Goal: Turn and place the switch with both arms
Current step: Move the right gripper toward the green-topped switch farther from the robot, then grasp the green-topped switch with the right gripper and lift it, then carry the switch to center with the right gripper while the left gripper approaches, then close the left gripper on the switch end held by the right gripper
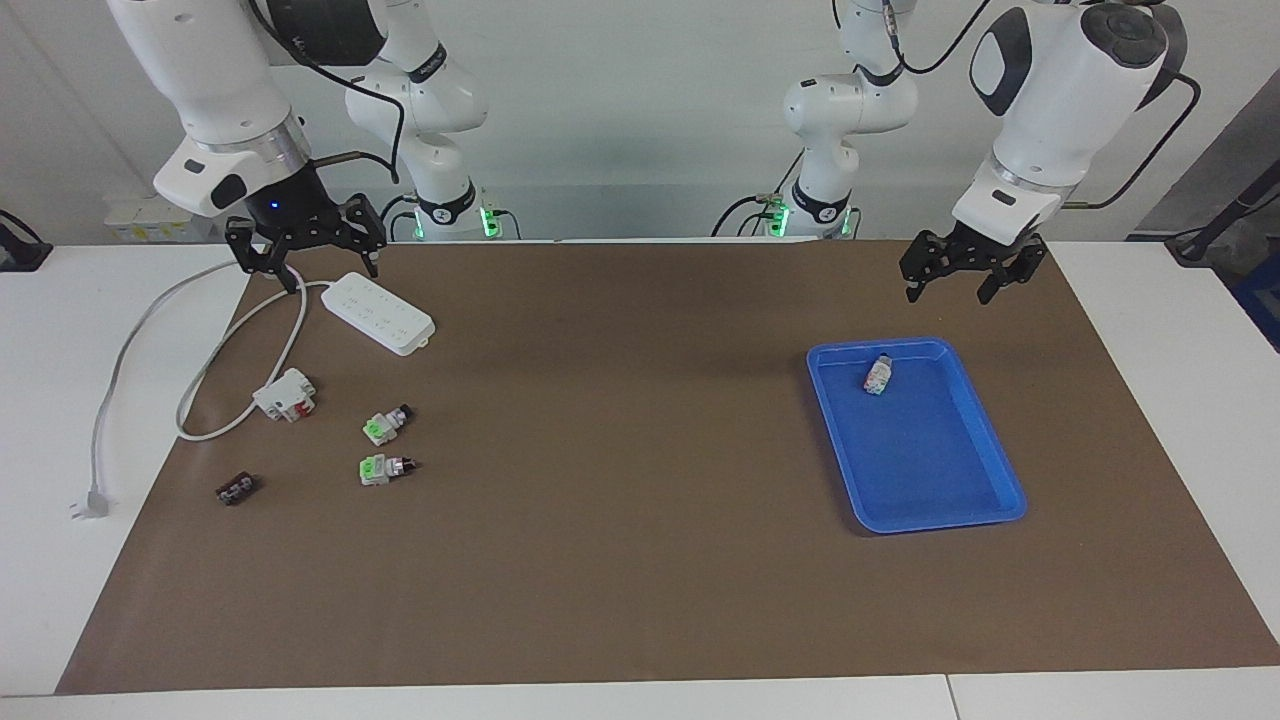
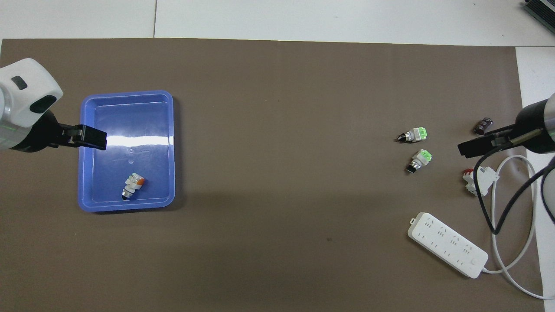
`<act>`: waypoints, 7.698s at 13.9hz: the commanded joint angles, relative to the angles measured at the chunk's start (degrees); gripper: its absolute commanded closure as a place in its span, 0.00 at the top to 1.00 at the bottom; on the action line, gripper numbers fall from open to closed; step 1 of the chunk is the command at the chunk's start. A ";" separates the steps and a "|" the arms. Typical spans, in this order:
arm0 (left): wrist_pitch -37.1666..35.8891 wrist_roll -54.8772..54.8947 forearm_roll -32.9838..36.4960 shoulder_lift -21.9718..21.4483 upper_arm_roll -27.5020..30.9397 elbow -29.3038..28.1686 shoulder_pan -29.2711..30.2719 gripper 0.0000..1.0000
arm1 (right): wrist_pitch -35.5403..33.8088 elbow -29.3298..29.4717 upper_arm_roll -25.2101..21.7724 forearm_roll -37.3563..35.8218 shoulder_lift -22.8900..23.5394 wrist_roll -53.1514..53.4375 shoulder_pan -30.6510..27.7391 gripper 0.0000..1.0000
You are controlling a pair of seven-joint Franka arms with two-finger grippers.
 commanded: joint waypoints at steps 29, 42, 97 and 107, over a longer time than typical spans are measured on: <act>0.85 0.31 -0.56 -1.73 0.21 -1.92 0.28 1.00 | 28.49 -0.96 2.36 0.67 30.96 -102.01 -7.51 0.96; 0.85 0.31 -0.56 -1.65 0.21 -1.92 0.19 1.00 | 29.72 -4.65 2.36 3.66 30.44 -95.24 -6.72 0.45; 20.60 -58.19 -43.02 -4.28 -1.02 -9.40 -13.50 0.54 | 24.80 -4.39 4.64 35.39 5.56 -62.28 15.87 0.00; 35.02 -75.62 -44.07 -3.14 -1.02 -9.48 -20.81 0.32 | 24.71 -4.47 4.64 34.86 5.56 -62.28 15.87 0.00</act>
